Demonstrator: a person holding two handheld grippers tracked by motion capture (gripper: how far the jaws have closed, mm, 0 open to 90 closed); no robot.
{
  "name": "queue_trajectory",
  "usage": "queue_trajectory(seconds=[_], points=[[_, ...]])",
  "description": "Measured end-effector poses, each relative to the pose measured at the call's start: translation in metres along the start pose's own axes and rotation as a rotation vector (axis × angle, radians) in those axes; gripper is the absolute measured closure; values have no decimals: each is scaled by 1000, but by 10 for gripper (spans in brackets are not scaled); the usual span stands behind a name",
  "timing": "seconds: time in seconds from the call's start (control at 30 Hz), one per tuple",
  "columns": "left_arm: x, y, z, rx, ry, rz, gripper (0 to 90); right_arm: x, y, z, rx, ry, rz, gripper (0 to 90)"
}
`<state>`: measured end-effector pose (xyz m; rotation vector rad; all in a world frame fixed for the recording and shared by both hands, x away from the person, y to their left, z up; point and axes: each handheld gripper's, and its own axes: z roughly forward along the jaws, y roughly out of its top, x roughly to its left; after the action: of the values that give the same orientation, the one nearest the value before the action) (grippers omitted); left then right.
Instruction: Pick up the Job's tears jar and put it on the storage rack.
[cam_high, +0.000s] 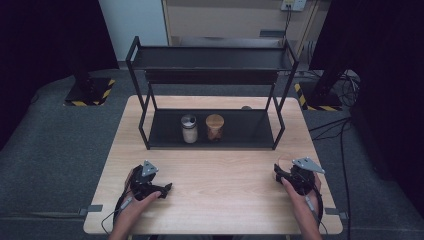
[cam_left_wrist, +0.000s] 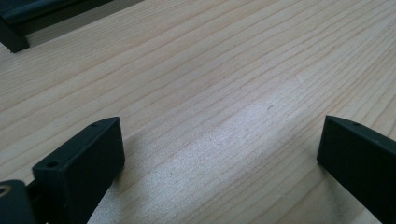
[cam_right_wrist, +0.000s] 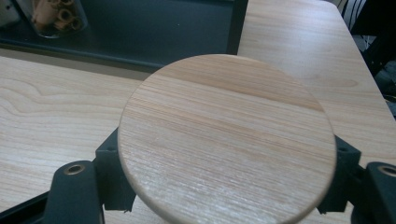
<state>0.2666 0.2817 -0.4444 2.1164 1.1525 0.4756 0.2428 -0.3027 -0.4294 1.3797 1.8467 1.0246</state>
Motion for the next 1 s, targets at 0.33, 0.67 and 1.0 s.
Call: queue_trajectory(seconds=[0.33,0.67,1.0], points=[[0,0,0,0,0,0,0,5,10,-8,-9,11,-22,261],[0,0,0,0,0,0,0,13,17,-9,-12,33,-41,261],[0,0,0,0,0,0,0,23,27,-8,-12,54,-68,261]])
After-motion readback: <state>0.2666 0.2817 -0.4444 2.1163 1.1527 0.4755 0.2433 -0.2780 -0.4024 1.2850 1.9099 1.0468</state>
